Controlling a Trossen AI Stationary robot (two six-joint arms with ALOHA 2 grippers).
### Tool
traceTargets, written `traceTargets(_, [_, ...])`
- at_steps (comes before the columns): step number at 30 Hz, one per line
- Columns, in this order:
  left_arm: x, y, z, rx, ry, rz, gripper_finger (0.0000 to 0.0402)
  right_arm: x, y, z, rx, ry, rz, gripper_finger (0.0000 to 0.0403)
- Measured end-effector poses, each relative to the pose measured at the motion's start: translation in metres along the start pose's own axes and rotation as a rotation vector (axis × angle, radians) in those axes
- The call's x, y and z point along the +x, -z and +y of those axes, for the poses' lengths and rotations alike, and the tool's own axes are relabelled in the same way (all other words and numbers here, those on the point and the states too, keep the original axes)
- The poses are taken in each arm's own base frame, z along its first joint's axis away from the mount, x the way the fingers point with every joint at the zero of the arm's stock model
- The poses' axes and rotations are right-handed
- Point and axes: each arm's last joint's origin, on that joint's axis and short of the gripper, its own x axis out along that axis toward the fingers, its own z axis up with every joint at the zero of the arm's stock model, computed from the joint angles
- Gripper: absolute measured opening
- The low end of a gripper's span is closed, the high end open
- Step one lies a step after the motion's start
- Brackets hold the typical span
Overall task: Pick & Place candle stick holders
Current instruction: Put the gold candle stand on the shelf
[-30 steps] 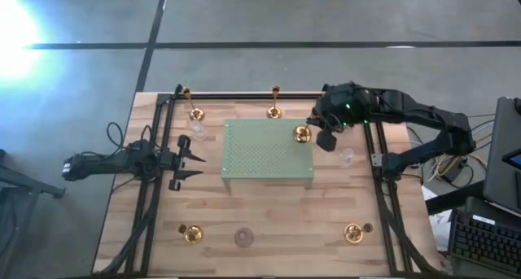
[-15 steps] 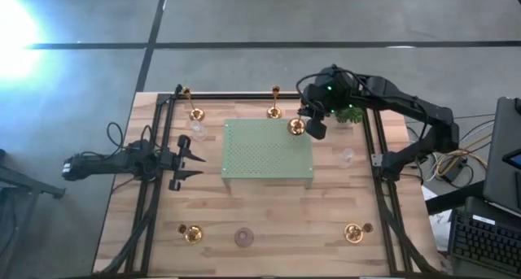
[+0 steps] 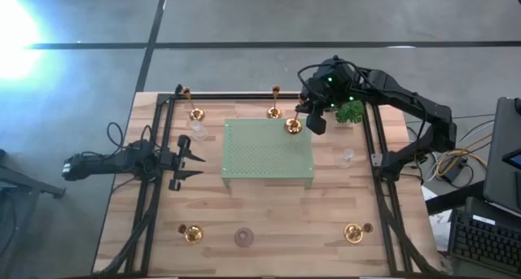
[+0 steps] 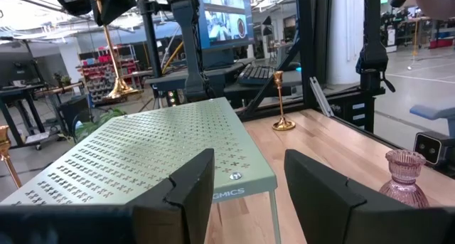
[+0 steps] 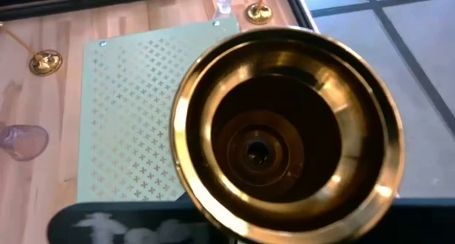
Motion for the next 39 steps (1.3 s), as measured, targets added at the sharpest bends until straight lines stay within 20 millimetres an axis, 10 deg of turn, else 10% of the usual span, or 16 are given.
traceTargets(39, [0.0, 0.0, 0.0, 0.0, 0.0, 0.0, 0.0177, 0.057, -0.004, -0.014, -0.065, 0.058, 0.067, 0.0011])
